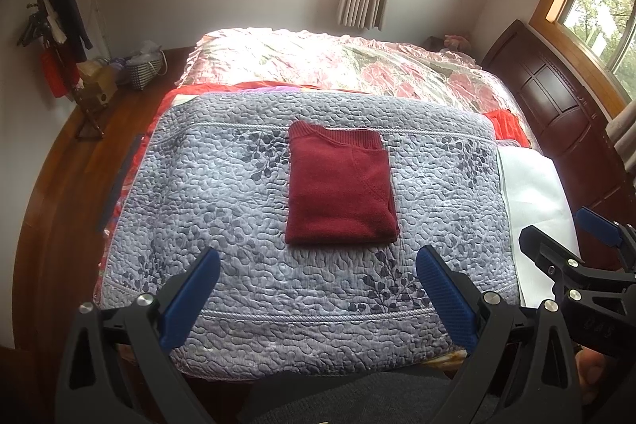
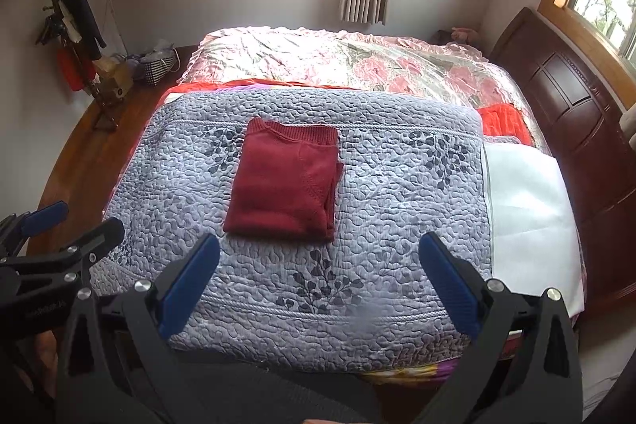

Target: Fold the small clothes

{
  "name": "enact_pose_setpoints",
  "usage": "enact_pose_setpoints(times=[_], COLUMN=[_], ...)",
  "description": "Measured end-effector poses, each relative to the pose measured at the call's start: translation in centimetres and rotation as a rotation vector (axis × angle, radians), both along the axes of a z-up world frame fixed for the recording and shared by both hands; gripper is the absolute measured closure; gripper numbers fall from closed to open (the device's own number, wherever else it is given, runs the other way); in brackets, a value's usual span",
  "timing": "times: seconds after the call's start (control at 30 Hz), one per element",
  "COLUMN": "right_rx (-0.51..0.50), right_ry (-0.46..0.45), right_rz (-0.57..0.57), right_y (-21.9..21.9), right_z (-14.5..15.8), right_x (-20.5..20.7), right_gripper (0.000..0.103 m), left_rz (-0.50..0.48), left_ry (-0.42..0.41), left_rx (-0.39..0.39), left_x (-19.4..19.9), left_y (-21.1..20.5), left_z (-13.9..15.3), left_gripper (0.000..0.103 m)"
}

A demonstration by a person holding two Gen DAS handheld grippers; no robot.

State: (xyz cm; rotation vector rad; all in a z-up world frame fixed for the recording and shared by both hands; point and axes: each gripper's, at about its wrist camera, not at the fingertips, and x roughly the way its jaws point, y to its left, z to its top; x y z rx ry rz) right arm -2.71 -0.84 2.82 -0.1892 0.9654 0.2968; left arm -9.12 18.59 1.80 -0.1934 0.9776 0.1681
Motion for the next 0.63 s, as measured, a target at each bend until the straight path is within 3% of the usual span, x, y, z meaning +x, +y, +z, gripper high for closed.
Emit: enact_pose_setpoints(times=[0.63], right_rx=[-0.002], right_ry=[0.018], right_rz=[-0.003], right_y=[0.12], right_z=[-0.42], right_x=[0.86], right_gripper=[0.003], left_rz=[-0.001], left_ry=[0.003], left_rx=[-0.001], left_x=[0.18], left_y=[0.01], left_z=[-0.04], left_gripper=[0.004])
